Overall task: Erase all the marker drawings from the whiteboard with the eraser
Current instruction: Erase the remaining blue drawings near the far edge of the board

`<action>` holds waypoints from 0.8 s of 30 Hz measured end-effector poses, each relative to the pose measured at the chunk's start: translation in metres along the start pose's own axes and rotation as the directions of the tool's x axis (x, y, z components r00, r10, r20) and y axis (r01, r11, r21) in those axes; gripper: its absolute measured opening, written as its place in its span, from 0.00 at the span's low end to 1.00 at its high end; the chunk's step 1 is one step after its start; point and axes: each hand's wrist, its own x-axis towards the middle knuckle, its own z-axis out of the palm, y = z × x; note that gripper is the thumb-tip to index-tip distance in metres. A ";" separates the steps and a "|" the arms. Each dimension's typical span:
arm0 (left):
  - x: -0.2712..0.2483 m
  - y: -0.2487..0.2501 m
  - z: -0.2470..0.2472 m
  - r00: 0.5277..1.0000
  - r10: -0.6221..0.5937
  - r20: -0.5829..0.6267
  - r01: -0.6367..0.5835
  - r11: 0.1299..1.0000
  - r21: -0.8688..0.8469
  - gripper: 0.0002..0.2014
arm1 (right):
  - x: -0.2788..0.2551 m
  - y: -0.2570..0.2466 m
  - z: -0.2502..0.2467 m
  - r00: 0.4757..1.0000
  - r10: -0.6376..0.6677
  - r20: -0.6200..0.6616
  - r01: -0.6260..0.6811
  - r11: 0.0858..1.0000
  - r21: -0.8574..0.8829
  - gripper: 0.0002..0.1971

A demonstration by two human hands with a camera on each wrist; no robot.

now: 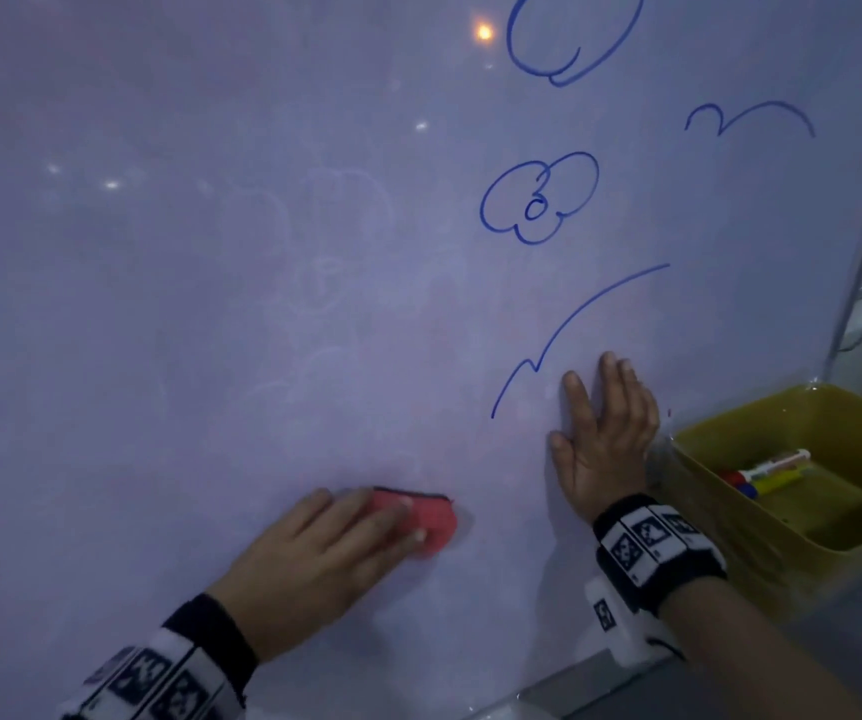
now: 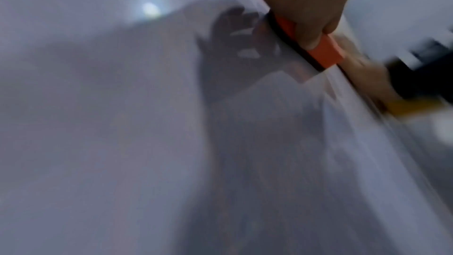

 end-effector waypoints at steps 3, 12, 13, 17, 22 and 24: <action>0.001 0.006 -0.002 0.974 -0.224 -0.045 0.223 0.975 -0.020 0.16 | -0.002 0.001 0.002 1.000 0.013 -0.002 -0.013 1.000 0.002 0.27; 0.014 -0.005 -0.007 0.992 -0.123 -0.030 0.123 0.992 0.014 0.19 | 0.000 0.002 0.002 1.000 0.001 -0.002 -0.001 1.000 0.009 0.27; 0.017 -0.012 -0.012 0.988 -0.149 -0.042 0.149 0.989 0.011 0.19 | 0.000 0.002 0.001 1.000 0.004 0.004 -0.004 1.000 0.010 0.27; 0.030 -0.015 -0.002 0.991 0.136 0.007 -0.136 0.991 0.008 0.19 | -0.001 0.002 -0.002 0.999 0.004 0.050 -0.004 1.000 0.010 0.28; 0.079 -0.053 -0.023 0.978 0.209 -0.010 -0.209 0.977 -0.032 0.19 | 0.001 0.006 -0.005 0.995 -0.024 0.094 0.025 1.000 -0.017 0.28; 0.098 -0.063 -0.035 0.996 0.058 -0.060 -0.061 0.997 -0.051 0.18 | 0.001 0.005 -0.006 0.994 -0.017 0.107 0.019 1.000 -0.017 0.27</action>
